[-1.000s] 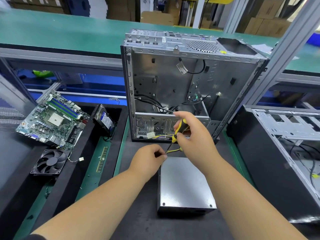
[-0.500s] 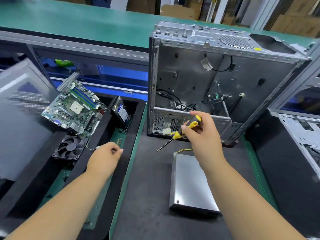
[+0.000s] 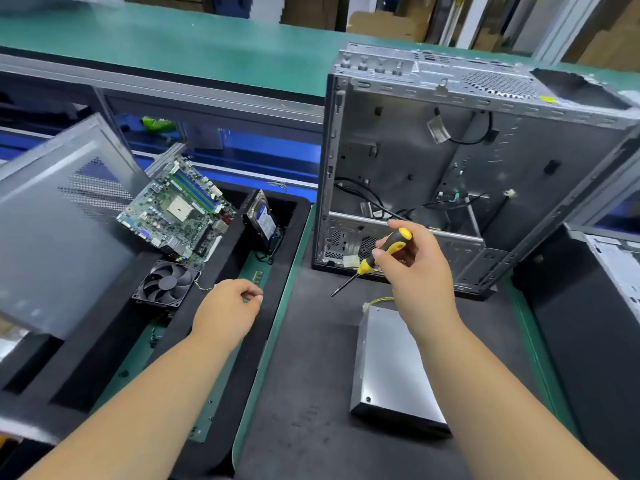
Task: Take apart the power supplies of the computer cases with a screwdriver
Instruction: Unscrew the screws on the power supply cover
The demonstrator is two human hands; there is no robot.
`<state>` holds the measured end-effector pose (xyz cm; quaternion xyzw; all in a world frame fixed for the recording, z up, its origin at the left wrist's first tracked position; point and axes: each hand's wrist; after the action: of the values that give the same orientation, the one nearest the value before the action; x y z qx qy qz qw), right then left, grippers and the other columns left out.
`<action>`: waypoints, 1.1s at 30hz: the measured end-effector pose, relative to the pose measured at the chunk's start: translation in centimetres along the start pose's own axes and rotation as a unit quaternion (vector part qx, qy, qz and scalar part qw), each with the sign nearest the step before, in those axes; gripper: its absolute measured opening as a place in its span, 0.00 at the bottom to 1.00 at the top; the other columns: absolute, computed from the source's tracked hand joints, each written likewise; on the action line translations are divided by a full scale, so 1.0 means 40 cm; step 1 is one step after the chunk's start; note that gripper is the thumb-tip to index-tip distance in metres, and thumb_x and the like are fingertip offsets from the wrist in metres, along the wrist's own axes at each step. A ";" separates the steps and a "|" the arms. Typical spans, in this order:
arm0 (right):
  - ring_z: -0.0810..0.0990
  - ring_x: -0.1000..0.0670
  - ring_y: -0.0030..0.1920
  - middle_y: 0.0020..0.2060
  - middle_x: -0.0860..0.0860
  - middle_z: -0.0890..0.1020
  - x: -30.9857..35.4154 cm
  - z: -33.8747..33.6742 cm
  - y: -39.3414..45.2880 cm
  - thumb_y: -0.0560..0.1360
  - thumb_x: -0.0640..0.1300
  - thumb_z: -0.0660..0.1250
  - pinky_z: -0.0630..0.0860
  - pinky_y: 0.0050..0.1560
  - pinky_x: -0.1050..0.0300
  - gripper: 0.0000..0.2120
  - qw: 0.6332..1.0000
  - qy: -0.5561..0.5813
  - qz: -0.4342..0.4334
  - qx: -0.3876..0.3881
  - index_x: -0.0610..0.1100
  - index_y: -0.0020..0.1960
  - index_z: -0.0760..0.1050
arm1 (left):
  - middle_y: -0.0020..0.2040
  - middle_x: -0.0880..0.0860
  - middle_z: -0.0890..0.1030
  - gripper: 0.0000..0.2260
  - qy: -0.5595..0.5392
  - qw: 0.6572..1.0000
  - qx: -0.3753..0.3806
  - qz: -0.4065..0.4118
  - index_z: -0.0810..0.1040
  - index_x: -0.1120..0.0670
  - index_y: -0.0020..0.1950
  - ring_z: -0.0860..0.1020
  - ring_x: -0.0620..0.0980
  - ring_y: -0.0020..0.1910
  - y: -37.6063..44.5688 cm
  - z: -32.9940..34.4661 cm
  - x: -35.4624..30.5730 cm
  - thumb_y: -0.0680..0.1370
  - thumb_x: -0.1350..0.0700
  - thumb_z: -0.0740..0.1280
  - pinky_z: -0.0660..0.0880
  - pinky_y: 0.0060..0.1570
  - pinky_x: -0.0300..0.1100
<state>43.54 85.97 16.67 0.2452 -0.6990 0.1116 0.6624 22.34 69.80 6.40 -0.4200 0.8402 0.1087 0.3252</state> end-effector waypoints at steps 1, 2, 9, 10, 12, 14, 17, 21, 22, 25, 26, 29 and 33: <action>0.84 0.53 0.46 0.44 0.55 0.83 -0.001 -0.014 -0.002 0.76 0.34 0.69 0.79 0.45 0.66 0.18 1.000 0.000 -0.002 -0.007 0.54 0.58 0.77 | 0.44 0.44 0.80 0.06 -0.007 1.000 -0.005 0.012 0.81 0.44 0.44 0.78 0.42 0.42 -0.007 0.000 -0.022 0.77 0.55 0.69 0.69 0.40 0.40; 0.84 0.53 0.46 0.45 0.54 0.83 -0.002 -0.031 -0.005 0.76 0.35 0.69 0.79 0.45 0.65 0.17 1.000 -0.005 -0.006 -0.016 0.55 0.57 0.77 | 0.42 0.43 0.80 0.06 -0.017 0.999 -0.010 0.027 0.81 0.44 0.42 0.77 0.40 0.40 -0.014 0.003 -0.048 0.77 0.55 0.69 0.69 0.38 0.39; 0.82 0.58 0.43 0.40 0.60 0.79 -0.011 -0.194 -0.017 0.78 0.43 0.68 0.77 0.42 0.69 0.10 0.990 -0.059 -0.032 -0.128 0.58 0.53 0.76 | 0.47 0.41 0.78 0.06 -0.074 0.975 0.049 0.203 0.80 0.44 0.49 0.76 0.37 0.47 -0.097 0.118 -0.267 0.76 0.55 0.71 0.71 0.51 0.33; 0.82 0.59 0.44 0.40 0.61 0.79 -0.014 -0.212 -0.021 0.78 0.43 0.68 0.76 0.42 0.70 0.10 0.988 -0.072 -0.031 -0.133 0.58 0.53 0.76 | 0.49 0.42 0.78 0.06 -0.067 0.969 0.066 0.227 0.80 0.45 0.51 0.75 0.40 0.49 -0.108 0.143 -0.294 0.76 0.54 0.71 0.71 0.53 0.36; 0.81 0.60 0.45 0.42 0.62 0.80 -0.020 -0.243 -0.030 0.78 0.43 0.69 0.75 0.42 0.71 0.10 0.986 -0.085 -0.027 -0.141 0.57 0.54 0.76 | 0.51 0.46 0.78 0.09 -0.051 0.958 0.107 0.262 0.80 0.49 0.55 0.76 0.45 0.54 -0.127 0.193 -0.347 0.75 0.53 0.72 0.72 0.57 0.41; 0.80 0.60 0.47 0.45 0.62 0.81 -0.022 -0.270 -0.040 0.78 0.44 0.68 0.75 0.43 0.71 0.11 0.984 -0.104 -0.026 -0.146 0.58 0.55 0.76 | 0.55 0.48 0.77 0.14 -0.035 0.948 0.148 0.279 0.79 0.50 0.59 0.76 0.48 0.57 -0.145 0.238 -0.399 0.75 0.51 0.72 0.72 0.60 0.44; 0.80 0.61 0.48 0.47 0.61 0.81 -0.020 -0.306 -0.053 0.78 0.44 0.68 0.74 0.44 0.70 0.12 0.980 -0.136 -0.029 -0.144 0.60 0.56 0.74 | 0.59 0.49 0.76 0.18 -0.002 0.940 0.167 0.296 0.76 0.50 0.61 0.74 0.49 0.60 -0.161 0.294 -0.458 0.74 0.48 0.73 0.71 0.61 0.45; 0.79 0.60 0.50 0.47 0.62 0.81 -0.027 -0.344 -0.063 0.79 0.43 0.67 0.75 0.49 0.61 0.13 0.974 -0.180 -0.030 -0.134 0.59 0.58 0.73 | 0.53 0.48 0.76 0.14 -0.001 0.940 0.161 0.302 0.77 0.48 0.56 0.74 0.49 0.56 -0.169 0.343 -0.515 0.74 0.45 0.72 0.72 0.57 0.46; 0.79 0.60 0.50 0.47 0.63 0.81 -0.029 -0.353 -0.065 0.79 0.43 0.67 0.75 0.49 0.60 0.13 0.973 -0.184 -0.029 -0.133 0.59 0.59 0.73 | 0.51 0.46 0.76 0.13 -0.004 0.941 0.156 0.301 0.77 0.47 0.54 0.75 0.48 0.54 -0.169 0.351 -0.526 0.74 0.45 0.73 0.73 0.54 0.45; 0.80 0.60 0.50 0.47 0.63 0.80 -0.038 -0.375 -0.070 0.79 0.44 0.67 0.76 0.49 0.60 0.14 0.974 -0.184 -0.029 -0.132 0.60 0.59 0.73 | 0.47 0.44 0.75 0.11 0.000 0.939 0.148 0.309 0.76 0.46 0.51 0.74 0.47 0.49 -0.165 0.373 -0.541 0.73 0.44 0.73 0.73 0.50 0.44; 0.80 0.60 0.50 0.47 0.63 0.80 -0.042 -0.379 -0.072 0.79 0.44 0.67 0.76 0.49 0.60 0.14 0.975 -0.179 -0.028 -0.130 0.60 0.60 0.73 | 0.46 0.44 0.74 0.10 0.007 0.935 0.152 0.319 0.76 0.46 0.50 0.74 0.47 0.49 -0.165 0.378 -0.539 0.74 0.45 0.72 0.72 0.48 0.44; 0.80 0.59 0.50 0.48 0.61 0.80 -0.051 -0.382 -0.074 0.79 0.43 0.67 0.77 0.51 0.60 0.14 0.977 -0.177 -0.030 -0.116 0.59 0.61 0.73 | 0.43 0.44 0.73 0.06 0.010 0.924 0.158 0.347 0.71 0.44 0.45 0.73 0.49 0.47 -0.165 0.392 -0.523 0.77 0.48 0.69 0.69 0.45 0.43; 0.79 0.58 0.51 0.49 0.61 0.80 -0.057 -0.388 -0.075 0.80 0.43 0.66 0.77 0.52 0.61 0.15 0.976 -0.194 -0.035 -0.092 0.59 0.62 0.72 | 0.41 0.42 0.73 0.07 -0.019 0.928 0.153 0.340 0.71 0.41 0.43 0.71 0.44 0.45 -0.168 0.399 -0.520 0.77 0.49 0.69 0.65 0.41 0.39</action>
<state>58.53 91.33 15.46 0.2242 -0.8126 -0.0263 0.5373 43.88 86.09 8.08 -0.0520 0.9326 0.0906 0.3454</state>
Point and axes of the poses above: each hand's wrist, its own y-axis towards the middle knuckle, its own z-axis out of the palm, x = y × z
